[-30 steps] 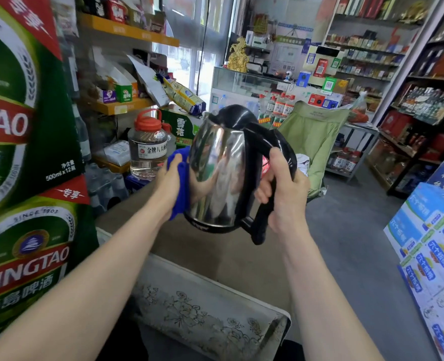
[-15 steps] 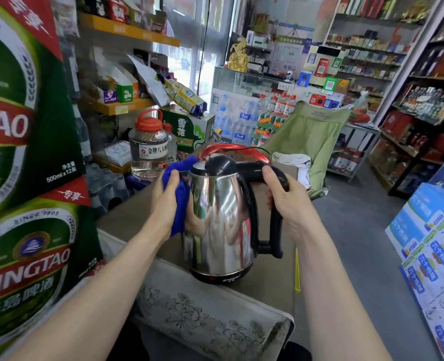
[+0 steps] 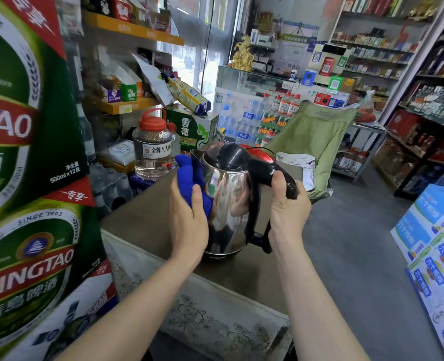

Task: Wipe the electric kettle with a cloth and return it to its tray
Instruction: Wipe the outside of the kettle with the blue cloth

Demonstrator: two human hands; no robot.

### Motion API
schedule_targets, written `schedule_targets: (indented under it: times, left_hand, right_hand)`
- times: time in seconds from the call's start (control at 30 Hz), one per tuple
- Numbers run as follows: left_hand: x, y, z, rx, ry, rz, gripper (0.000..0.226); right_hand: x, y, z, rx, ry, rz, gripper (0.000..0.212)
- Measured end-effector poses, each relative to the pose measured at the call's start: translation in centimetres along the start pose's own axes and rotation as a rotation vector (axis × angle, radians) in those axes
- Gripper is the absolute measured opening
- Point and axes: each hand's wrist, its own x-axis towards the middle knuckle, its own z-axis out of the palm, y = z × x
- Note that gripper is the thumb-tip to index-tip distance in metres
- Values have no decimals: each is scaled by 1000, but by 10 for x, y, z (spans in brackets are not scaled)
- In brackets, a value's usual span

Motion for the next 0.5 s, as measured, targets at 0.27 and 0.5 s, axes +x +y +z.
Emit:
schedule_targets:
  times: [0.27, 0.5]
  left_hand:
    - [73, 17, -14, -430, -252, -454, 34]
    - [41, -14, 0, -288, -104, -459, 73]
  right_hand:
    - [17, -15, -9, 206, -98, 24, 32]
    - [24, -23, 0, 20, 51, -54, 29]
